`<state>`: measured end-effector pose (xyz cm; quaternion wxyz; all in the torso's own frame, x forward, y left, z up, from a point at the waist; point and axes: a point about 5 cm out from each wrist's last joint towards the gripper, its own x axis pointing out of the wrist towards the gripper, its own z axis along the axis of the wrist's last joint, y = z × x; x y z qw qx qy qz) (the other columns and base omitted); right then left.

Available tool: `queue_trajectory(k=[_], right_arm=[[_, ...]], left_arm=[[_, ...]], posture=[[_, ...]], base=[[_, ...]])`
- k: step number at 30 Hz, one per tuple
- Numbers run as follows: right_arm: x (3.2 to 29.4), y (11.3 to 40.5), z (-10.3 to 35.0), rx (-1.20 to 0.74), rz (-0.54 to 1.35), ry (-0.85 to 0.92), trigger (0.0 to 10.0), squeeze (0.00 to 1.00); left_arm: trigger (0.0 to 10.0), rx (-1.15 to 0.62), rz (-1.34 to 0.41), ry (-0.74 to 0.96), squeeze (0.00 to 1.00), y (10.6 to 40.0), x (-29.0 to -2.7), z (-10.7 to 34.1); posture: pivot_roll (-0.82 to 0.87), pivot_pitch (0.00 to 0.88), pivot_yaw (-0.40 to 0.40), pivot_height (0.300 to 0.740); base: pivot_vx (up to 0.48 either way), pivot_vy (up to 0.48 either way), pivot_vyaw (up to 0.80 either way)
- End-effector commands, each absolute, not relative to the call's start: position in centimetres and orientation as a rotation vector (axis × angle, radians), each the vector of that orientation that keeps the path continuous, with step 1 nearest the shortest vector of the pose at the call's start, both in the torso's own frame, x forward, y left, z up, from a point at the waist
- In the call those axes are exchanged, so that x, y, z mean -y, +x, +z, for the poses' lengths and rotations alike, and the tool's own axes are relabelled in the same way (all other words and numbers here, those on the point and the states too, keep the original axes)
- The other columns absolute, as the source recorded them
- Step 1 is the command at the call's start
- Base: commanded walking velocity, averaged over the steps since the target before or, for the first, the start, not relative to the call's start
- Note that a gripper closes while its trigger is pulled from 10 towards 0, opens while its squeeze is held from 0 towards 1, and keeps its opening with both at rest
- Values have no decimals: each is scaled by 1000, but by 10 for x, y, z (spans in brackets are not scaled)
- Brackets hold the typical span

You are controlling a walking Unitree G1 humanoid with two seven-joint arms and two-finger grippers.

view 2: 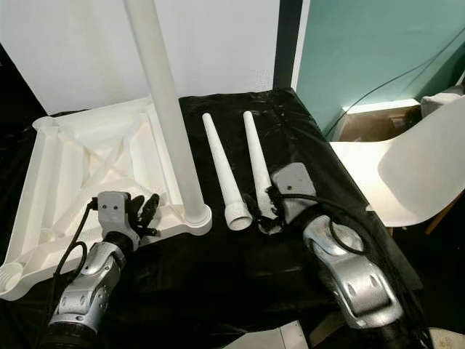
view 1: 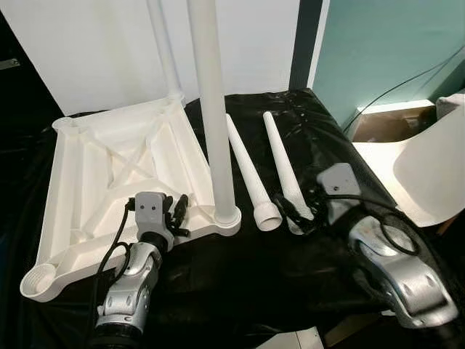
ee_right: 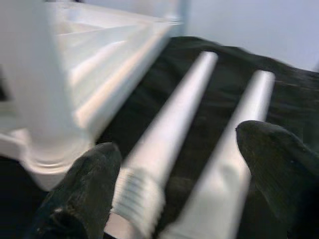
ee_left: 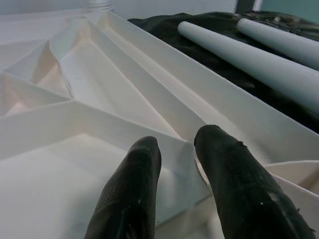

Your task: Building children table

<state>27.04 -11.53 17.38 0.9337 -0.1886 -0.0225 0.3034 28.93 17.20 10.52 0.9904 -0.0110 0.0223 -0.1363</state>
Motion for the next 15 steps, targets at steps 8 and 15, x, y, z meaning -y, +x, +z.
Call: queue_trajectory(k=[8,15], right_arm=[[108,292,177,113,642,-394,8392,0],[104,298,167,98,590,-400,9843,0]], left_arm=[[10000,-14,-267,53,0,288,-203,116],[10000,-82,-271,133,0,280,-213,109]], posture=[[45,0,17,740],[48,0,12,740]], base=[[0,0,0],[0,0,0]])
